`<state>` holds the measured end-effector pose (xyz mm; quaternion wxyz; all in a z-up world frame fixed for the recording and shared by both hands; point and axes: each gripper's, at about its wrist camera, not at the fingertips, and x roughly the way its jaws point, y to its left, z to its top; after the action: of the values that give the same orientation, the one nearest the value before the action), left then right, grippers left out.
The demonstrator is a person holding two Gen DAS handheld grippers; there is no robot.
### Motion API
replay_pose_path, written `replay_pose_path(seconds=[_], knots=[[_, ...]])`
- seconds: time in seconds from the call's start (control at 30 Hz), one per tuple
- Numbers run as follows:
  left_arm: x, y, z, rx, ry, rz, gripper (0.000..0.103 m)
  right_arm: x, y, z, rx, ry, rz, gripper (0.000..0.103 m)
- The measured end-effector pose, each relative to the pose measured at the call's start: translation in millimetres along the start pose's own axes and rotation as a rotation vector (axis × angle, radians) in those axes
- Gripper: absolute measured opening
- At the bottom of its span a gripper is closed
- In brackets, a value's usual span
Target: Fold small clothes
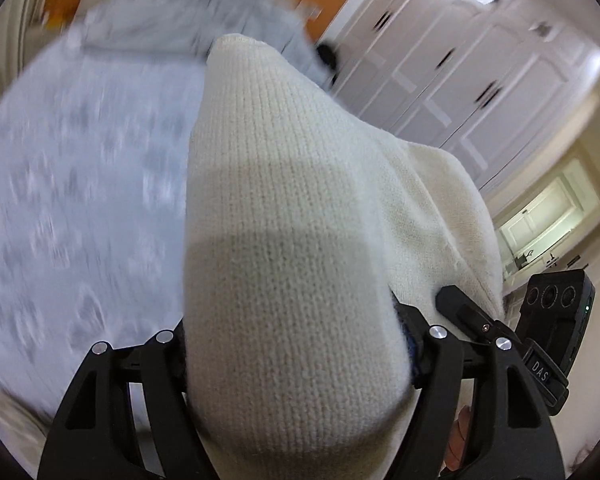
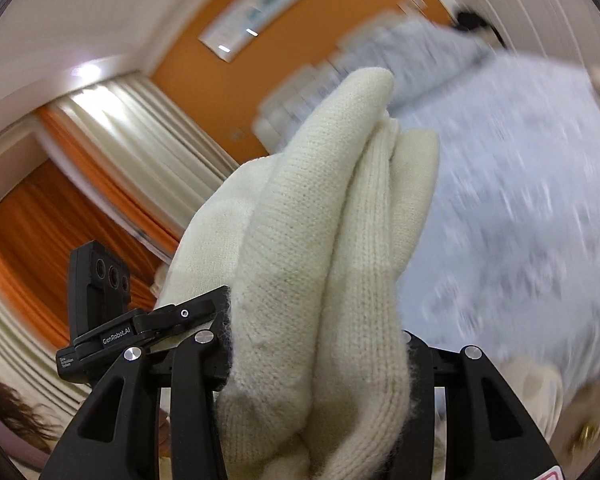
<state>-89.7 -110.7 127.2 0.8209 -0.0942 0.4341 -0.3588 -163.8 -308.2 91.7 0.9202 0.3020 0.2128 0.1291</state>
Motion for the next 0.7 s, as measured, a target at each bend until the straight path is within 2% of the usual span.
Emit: replay_pose_path(seconds=[0.2, 0.4, 0.5, 0.57, 0.63, 0.7], knots=[[-92, -29, 51, 0.120, -0.271, -0.033, 0.071, -18, 79, 51, -0.195, -0.157, 0.124, 0.044], [-176, -32, 85, 0.221, -0.501, -0.032, 0.073, -11, 148, 90, -0.332, -0.268, 0.254, 0.045], [-201, -22, 97, 0.247, -0.566, -0.021, 0.074, 5, 169, 101, -0.366, -0.282, 0.301, 0.046], [-208, -8, 104, 0.255, -0.600, 0.001, 0.077, 26, 171, 104, -0.347, -0.260, 0.331, 0.047], [-207, 7, 105, 0.253, -0.603, 0.027, 0.079, 58, 162, 101, -0.303, -0.214, 0.344, 0.048], [-189, 34, 105, 0.219, -0.573, 0.060, 0.081, 89, 147, 90, -0.281, -0.171, 0.318, 0.051]])
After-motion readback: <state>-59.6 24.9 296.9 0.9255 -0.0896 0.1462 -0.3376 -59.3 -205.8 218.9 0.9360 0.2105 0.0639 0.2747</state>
